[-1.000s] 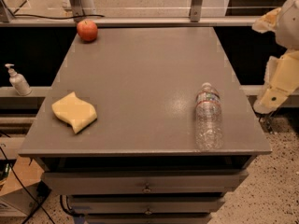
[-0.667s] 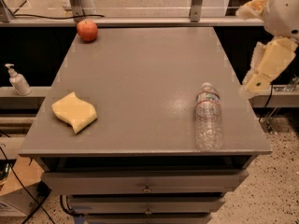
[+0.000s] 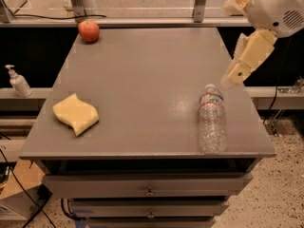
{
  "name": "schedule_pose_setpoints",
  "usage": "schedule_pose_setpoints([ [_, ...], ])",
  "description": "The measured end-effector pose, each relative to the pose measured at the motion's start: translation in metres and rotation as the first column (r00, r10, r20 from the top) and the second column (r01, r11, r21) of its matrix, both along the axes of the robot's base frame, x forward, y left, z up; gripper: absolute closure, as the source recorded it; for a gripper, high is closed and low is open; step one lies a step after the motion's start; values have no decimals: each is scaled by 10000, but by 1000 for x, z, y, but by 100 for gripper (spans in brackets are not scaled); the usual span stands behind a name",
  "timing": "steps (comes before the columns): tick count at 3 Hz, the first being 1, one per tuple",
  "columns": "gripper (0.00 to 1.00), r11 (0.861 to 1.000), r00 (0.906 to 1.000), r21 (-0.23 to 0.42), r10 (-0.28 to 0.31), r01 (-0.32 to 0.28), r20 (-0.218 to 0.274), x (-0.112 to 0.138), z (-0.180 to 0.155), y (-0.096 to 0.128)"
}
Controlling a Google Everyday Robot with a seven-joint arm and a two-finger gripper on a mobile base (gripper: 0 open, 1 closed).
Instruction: Move apple near sponge
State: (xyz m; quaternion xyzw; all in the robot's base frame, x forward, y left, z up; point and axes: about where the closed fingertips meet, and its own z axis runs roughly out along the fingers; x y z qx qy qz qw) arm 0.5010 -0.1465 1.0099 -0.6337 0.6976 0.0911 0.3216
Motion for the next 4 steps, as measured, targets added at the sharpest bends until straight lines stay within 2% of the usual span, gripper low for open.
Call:
schedule_pose_setpoints([
  [1, 0, 10000, 10000, -8, -1, 1, 4, 0, 0, 0],
  [2, 0, 9976, 9997, 652, 243, -241, -12, 15, -8, 34],
  [3, 0, 9831, 9991, 1790, 404, -381, -87, 39, -19, 78],
  [4, 0, 9636, 9992, 2649, 387, -358, -57, 64, -26, 111],
])
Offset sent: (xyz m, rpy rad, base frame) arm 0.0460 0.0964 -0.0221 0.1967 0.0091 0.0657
